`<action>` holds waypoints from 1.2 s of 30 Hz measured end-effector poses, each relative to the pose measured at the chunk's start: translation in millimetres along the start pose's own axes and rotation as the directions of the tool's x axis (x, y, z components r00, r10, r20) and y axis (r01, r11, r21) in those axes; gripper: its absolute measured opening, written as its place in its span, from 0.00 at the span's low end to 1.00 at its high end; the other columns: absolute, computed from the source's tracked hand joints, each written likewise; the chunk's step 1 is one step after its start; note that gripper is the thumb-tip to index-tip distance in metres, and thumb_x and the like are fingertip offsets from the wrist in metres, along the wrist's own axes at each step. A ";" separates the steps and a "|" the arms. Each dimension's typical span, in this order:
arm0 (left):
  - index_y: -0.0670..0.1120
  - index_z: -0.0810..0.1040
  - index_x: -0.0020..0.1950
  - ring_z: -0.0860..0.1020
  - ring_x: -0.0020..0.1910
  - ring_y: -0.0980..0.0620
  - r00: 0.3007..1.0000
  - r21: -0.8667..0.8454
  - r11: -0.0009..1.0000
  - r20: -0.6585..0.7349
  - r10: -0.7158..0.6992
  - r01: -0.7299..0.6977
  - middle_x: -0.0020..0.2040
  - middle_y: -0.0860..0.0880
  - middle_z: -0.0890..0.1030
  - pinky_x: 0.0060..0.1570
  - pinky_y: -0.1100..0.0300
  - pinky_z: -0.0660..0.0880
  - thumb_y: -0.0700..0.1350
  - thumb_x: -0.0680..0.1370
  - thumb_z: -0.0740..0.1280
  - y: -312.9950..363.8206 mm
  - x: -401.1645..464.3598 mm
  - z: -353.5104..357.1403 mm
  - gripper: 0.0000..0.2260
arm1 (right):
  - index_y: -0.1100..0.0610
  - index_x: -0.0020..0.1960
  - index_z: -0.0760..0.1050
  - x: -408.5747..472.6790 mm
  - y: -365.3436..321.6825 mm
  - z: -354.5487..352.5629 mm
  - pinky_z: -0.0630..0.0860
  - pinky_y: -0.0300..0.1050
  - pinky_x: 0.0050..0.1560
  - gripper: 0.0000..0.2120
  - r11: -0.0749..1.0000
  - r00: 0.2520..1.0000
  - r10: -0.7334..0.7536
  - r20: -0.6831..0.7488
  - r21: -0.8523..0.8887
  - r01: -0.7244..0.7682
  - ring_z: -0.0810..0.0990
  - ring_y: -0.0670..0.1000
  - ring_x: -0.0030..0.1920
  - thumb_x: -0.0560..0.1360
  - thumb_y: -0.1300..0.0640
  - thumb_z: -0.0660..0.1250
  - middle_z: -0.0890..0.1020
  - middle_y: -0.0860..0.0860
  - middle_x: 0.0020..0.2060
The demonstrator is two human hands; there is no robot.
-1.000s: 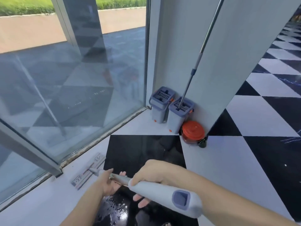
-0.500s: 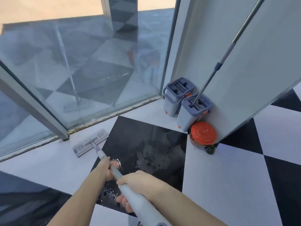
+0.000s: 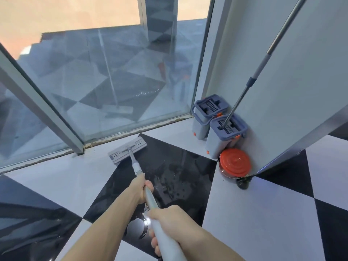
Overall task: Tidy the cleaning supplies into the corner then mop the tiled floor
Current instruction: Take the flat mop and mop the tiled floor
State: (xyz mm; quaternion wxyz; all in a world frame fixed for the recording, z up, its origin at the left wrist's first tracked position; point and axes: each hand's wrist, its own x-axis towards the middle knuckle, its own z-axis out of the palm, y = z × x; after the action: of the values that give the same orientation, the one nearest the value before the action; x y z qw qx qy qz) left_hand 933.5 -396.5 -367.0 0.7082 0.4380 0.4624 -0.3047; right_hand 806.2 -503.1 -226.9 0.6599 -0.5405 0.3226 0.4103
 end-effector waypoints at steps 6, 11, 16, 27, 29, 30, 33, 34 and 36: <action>0.44 0.63 0.40 0.63 0.12 0.57 0.997 0.058 0.996 0.047 -0.066 0.064 0.20 0.50 0.65 0.15 0.72 0.63 0.52 0.82 0.58 4.5 48.8 37.4 0.15 | 0.63 0.50 0.71 37.3 -22.5 -28.8 0.72 0.38 0.25 0.09 0.982 0.996 0.085 0.024 0.168 -0.088 0.74 0.54 0.24 0.74 0.60 0.65 0.74 0.58 0.28; 0.45 0.63 0.42 0.62 0.13 0.57 0.994 0.146 0.986 0.052 -0.095 0.087 0.20 0.50 0.64 0.15 0.71 0.62 0.49 0.83 0.56 -0.9 65.9 65.5 0.13 | 0.62 0.36 0.68 71.6 -33.1 -48.0 0.68 0.34 0.24 0.09 0.924 0.982 0.191 -0.001 0.337 -0.180 0.70 0.51 0.19 0.74 0.60 0.60 0.71 0.56 0.25; 0.45 0.62 0.41 0.61 0.13 0.57 0.992 0.208 0.973 0.056 -0.115 0.101 0.24 0.50 0.62 0.15 0.71 0.61 0.46 0.83 0.54 -4.4 68.9 73.6 0.12 | 0.65 0.41 0.74 69.8 -36.2 -62.9 0.75 0.38 0.25 0.11 0.932 0.977 0.210 -0.021 0.306 -0.194 0.75 0.49 0.22 0.75 0.56 0.62 0.76 0.56 0.29; 0.44 0.62 0.42 0.61 0.12 0.56 0.988 0.237 0.962 0.039 -0.152 0.139 0.22 0.50 0.63 0.16 0.72 0.63 0.49 0.83 0.55 -101.5 15.9 42.0 0.13 | 0.63 0.41 0.75 33.1 48.8 -67.8 0.74 0.40 0.27 0.15 0.901 0.943 0.333 -0.008 0.298 -0.316 0.76 0.52 0.25 0.74 0.50 0.64 0.77 0.56 0.28; 0.44 0.62 0.42 0.62 0.13 0.55 0.986 0.240 0.961 0.062 -0.158 0.139 0.21 0.49 0.63 0.17 0.71 0.65 0.48 0.83 0.55 -135.1 -3.7 38.1 0.12 | 0.63 0.41 0.74 19.9 75.1 -77.5 0.73 0.39 0.26 0.13 0.891 0.939 0.344 -0.014 0.319 -0.322 0.75 0.51 0.23 0.75 0.52 0.64 0.76 0.55 0.28; 0.43 0.62 0.42 0.62 0.13 0.55 0.985 0.252 0.958 0.066 -0.160 0.139 0.20 0.49 0.64 0.17 0.70 0.65 0.47 0.84 0.55 -153.5 -12.7 36.4 0.12 | 0.63 0.40 0.74 11.3 89.2 -82.6 0.73 0.37 0.25 0.13 0.888 0.937 0.349 -0.013 0.325 -0.326 0.74 0.50 0.22 0.76 0.53 0.63 0.76 0.55 0.27; 0.43 0.63 0.42 0.63 0.12 0.53 0.982 0.279 0.949 0.070 -0.174 0.148 0.19 0.48 0.64 0.16 0.68 0.66 0.48 0.83 0.56 -211.2 -34.2 30.8 0.13 | 0.62 0.33 0.72 -16.7 136.0 -100.9 0.67 0.33 0.22 0.16 0.896 0.945 0.326 0.008 0.318 -0.311 0.71 0.49 0.18 0.77 0.55 0.62 0.74 0.54 0.25; 0.43 0.63 0.42 0.63 0.12 0.53 0.980 0.288 0.945 0.069 -0.186 0.159 0.19 0.48 0.64 0.16 0.68 0.66 0.48 0.83 0.56 -228.1 -37.5 29.5 0.13 | 0.62 0.31 0.71 -24.9 149.8 -106.2 0.66 0.33 0.22 0.18 0.899 0.949 0.315 0.008 0.318 -0.301 0.70 0.49 0.18 0.77 0.56 0.61 0.74 0.54 0.24; 0.43 0.63 0.41 0.63 0.12 0.53 0.976 0.317 0.932 0.065 -0.206 0.176 0.18 0.48 0.64 0.16 0.68 0.65 0.49 0.83 0.57 -255.7 -41.0 26.9 0.13 | 0.62 0.29 0.71 -31.4 176.5 -116.1 0.65 0.32 0.21 0.19 0.904 0.958 0.285 0.014 0.329 -0.273 0.70 0.49 0.17 0.77 0.57 0.61 0.73 0.55 0.24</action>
State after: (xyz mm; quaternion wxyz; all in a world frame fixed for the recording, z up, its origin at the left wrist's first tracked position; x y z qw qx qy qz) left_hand 714.2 -529.8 -410.7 0.6195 0.4811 0.4143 -0.4616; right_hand 636.9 -608.8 -302.9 0.6692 -0.3788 0.4715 0.4318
